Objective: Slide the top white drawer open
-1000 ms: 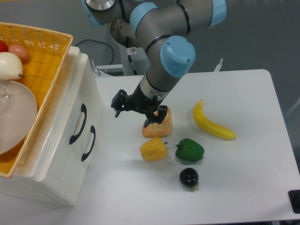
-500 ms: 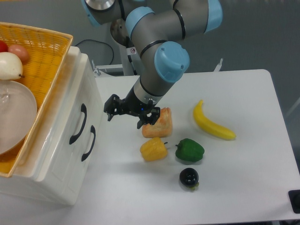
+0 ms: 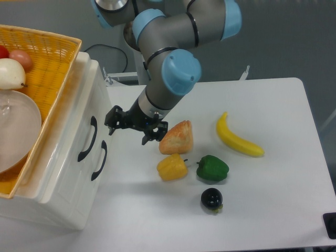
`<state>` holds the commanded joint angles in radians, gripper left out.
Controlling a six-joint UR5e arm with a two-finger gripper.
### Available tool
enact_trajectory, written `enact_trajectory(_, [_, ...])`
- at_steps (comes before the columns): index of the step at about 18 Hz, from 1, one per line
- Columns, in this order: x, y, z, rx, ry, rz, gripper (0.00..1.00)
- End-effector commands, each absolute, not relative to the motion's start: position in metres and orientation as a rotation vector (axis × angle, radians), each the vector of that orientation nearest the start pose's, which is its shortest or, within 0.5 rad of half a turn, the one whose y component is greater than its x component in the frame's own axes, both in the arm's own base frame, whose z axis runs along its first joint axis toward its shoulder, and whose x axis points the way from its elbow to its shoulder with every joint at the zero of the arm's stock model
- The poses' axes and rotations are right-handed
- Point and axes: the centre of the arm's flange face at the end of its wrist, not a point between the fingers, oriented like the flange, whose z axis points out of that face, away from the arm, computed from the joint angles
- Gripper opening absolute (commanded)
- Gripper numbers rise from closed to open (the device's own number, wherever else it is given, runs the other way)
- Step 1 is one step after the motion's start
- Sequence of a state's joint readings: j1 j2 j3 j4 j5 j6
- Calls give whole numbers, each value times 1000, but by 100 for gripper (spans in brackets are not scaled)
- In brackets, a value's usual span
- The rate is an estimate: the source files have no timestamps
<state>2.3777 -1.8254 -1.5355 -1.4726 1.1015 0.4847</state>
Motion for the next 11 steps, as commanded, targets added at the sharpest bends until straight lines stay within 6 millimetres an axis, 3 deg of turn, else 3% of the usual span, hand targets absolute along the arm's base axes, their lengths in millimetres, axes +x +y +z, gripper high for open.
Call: enact_trajectory(11, [-292,532,395,-2841,-325,-617,100])
